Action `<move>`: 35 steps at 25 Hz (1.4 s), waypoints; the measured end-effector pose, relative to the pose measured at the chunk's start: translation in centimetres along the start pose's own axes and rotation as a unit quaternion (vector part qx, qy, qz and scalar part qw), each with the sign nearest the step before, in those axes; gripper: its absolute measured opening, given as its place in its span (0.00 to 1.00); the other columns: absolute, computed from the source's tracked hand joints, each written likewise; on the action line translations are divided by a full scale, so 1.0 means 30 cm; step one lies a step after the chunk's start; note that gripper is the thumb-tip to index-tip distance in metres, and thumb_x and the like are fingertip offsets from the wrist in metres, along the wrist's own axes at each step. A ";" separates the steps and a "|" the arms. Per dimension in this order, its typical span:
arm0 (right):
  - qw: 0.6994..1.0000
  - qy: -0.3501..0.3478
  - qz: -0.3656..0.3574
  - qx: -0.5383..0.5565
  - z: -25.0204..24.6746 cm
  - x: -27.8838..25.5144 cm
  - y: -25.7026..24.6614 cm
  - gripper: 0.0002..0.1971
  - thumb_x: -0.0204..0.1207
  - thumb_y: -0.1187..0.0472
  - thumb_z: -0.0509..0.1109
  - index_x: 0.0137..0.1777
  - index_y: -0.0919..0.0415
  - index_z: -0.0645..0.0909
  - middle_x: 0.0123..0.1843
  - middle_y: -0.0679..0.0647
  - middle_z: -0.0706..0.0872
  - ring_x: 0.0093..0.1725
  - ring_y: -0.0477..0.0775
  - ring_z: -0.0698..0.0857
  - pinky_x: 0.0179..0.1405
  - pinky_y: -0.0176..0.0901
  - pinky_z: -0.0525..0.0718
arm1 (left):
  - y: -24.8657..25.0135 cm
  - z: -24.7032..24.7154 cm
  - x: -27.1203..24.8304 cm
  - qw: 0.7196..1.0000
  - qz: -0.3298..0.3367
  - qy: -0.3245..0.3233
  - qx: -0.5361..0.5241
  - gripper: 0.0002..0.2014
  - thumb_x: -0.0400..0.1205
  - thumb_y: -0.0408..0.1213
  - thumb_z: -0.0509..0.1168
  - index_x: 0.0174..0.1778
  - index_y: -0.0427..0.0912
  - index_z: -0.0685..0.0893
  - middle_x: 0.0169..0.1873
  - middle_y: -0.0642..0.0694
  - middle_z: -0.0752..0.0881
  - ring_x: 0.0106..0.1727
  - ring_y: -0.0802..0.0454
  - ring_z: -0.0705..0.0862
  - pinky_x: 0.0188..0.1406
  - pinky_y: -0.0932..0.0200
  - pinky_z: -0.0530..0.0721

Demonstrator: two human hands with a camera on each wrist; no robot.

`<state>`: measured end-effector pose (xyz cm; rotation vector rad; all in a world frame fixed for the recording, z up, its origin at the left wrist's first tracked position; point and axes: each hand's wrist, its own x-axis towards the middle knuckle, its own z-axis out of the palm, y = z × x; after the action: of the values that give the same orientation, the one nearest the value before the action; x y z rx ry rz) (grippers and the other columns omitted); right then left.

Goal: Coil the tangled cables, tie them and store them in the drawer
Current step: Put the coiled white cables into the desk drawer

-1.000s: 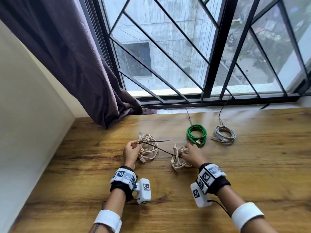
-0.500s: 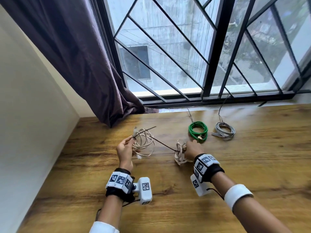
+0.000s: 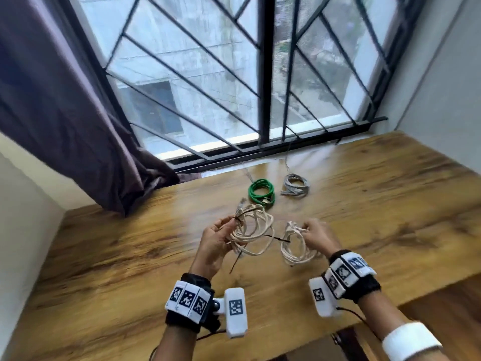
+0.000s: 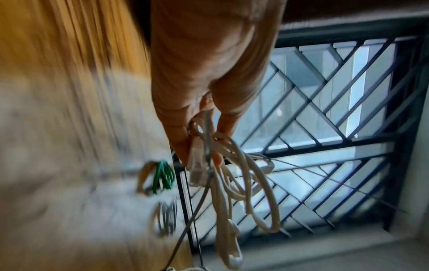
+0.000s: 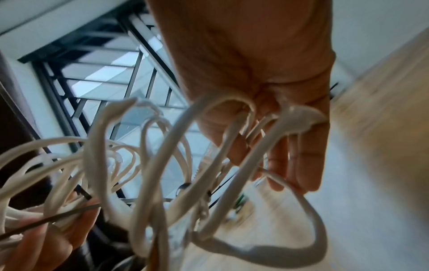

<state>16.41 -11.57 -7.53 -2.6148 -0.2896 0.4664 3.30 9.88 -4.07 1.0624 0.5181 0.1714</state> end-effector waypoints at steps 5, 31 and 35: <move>0.983 0.033 0.172 0.051 -0.137 -0.292 0.457 0.09 0.74 0.54 0.68 0.36 0.56 0.80 0.37 0.55 0.88 0.42 0.57 0.88 0.34 0.40 0.76 | -0.178 0.317 -0.027 0.977 -0.081 -0.191 0.043 0.07 0.82 0.30 0.62 0.52 0.37 0.83 0.39 0.41 0.88 0.31 0.53 0.86 0.36 0.52 0.90; 0.653 0.251 0.450 0.555 -0.089 -0.369 1.336 0.20 0.82 0.55 0.62 0.68 0.66 0.75 0.51 0.59 0.81 0.50 0.67 0.85 0.54 0.64 0.85 | -1.063 0.998 -0.172 0.903 -0.377 -0.122 0.170 0.18 0.89 0.40 0.52 0.61 0.32 0.82 0.49 0.35 0.89 0.39 0.46 0.88 0.23 0.62 0.81; 0.666 0.234 0.461 0.539 -0.088 -0.376 1.352 0.27 0.80 0.45 0.63 0.70 0.65 0.72 0.56 0.61 0.80 0.52 0.69 0.85 0.55 0.59 0.85 | -1.041 1.000 -0.165 0.904 -0.373 -0.101 0.183 0.20 0.89 0.41 0.50 0.63 0.30 0.80 0.46 0.38 0.90 0.47 0.46 0.89 0.37 0.61 0.85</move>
<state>11.96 -51.07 -21.67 -1.3745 1.1848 0.1257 10.09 -30.83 -18.12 1.1552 0.7497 -0.7330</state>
